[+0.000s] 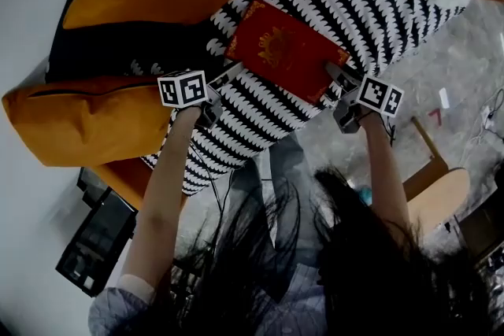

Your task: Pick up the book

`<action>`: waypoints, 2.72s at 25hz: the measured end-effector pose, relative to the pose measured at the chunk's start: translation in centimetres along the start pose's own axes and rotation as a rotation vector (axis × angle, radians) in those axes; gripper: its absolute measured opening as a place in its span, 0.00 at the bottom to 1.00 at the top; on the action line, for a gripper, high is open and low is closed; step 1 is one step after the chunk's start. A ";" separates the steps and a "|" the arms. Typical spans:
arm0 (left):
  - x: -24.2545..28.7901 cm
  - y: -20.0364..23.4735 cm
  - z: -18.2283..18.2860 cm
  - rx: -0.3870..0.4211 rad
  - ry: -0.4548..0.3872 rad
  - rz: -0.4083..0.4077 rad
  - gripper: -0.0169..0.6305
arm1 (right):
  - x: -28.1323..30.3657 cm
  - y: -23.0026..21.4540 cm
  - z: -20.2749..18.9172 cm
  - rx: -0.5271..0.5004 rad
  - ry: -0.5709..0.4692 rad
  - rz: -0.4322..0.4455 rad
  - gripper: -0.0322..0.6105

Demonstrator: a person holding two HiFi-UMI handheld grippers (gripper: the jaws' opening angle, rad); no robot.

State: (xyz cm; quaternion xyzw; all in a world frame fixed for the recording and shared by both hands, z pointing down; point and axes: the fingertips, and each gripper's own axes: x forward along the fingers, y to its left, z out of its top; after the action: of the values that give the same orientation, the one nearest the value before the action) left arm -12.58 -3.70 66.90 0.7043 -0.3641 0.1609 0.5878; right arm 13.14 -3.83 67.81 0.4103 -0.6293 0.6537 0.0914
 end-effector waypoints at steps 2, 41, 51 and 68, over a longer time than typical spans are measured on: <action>0.3 -0.2 0.6 0.004 -0.015 -0.013 0.54 | 0.2 0.1 0.2 0.024 -0.016 0.014 0.52; -2.9 -4.5 3.7 0.055 -0.148 -0.058 0.54 | -4.8 5.4 0.8 -0.087 -0.119 0.051 0.53; -6.4 -6.7 3.6 0.120 -0.281 -0.137 0.54 | -7.6 9.3 0.0 -0.213 -0.213 0.057 0.53; -12.5 -11.6 3.9 0.110 -0.437 -0.189 0.54 | -13.1 16.2 0.5 -0.340 -0.313 0.076 0.53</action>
State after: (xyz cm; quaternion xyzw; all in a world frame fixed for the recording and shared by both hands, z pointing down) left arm -13.78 -2.85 49.48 0.7842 -0.4057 -0.0313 0.4684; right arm 11.54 -2.16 47.14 0.4613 -0.7521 0.4694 0.0356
